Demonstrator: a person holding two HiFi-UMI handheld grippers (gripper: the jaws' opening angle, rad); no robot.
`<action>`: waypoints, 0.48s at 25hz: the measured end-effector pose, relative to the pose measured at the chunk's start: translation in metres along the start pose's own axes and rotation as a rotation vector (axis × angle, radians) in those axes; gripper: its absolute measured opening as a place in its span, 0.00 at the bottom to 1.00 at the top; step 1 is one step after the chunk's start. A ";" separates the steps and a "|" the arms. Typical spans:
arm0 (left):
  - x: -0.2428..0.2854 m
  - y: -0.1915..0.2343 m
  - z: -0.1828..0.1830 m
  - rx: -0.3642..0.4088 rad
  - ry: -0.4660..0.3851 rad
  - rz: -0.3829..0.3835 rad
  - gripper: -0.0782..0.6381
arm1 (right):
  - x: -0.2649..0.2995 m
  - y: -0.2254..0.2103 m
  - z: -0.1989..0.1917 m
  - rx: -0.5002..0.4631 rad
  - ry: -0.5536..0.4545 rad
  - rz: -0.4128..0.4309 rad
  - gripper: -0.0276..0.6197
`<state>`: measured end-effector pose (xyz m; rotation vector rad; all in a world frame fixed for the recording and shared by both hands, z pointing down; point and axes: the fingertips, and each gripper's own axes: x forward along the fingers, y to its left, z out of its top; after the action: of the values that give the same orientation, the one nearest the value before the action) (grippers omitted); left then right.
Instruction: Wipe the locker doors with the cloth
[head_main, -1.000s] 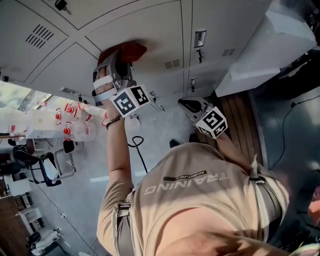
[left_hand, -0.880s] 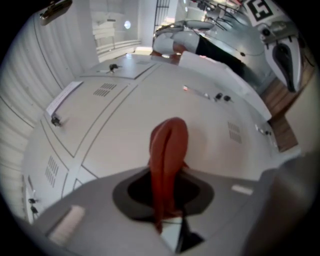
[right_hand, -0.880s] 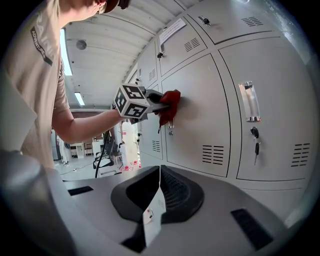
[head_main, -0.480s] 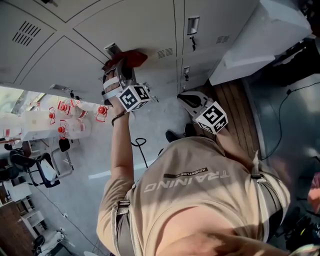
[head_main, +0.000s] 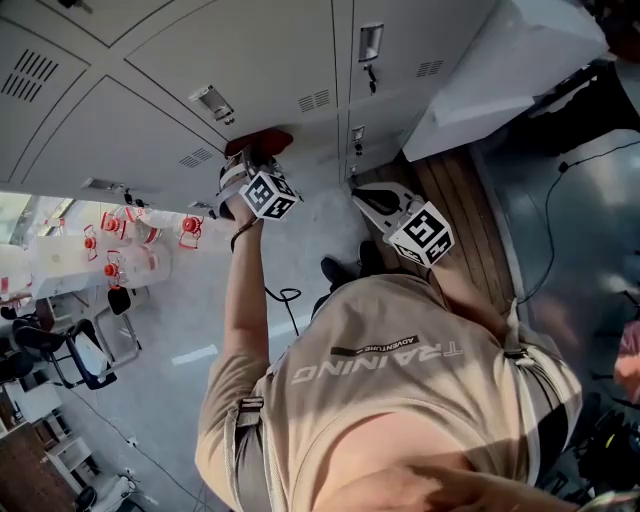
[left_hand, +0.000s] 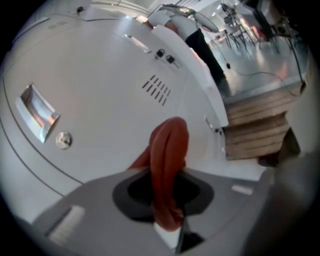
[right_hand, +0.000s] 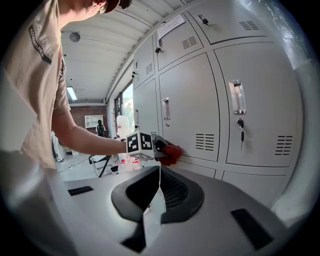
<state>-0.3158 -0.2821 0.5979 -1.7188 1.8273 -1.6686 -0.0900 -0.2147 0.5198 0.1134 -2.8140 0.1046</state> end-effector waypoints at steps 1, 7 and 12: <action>0.000 -0.003 0.000 0.004 0.003 -0.009 0.21 | 0.000 0.000 0.000 0.000 -0.001 0.000 0.07; -0.047 0.022 0.029 0.035 -0.047 0.067 0.21 | 0.000 0.003 -0.002 0.004 -0.016 0.014 0.07; -0.137 0.098 0.090 0.055 -0.148 0.236 0.21 | 0.001 0.006 -0.001 0.008 -0.035 0.037 0.07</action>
<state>-0.2661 -0.2566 0.4151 -1.4941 1.8173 -1.4463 -0.0914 -0.2091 0.5207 0.0663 -2.8515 0.1233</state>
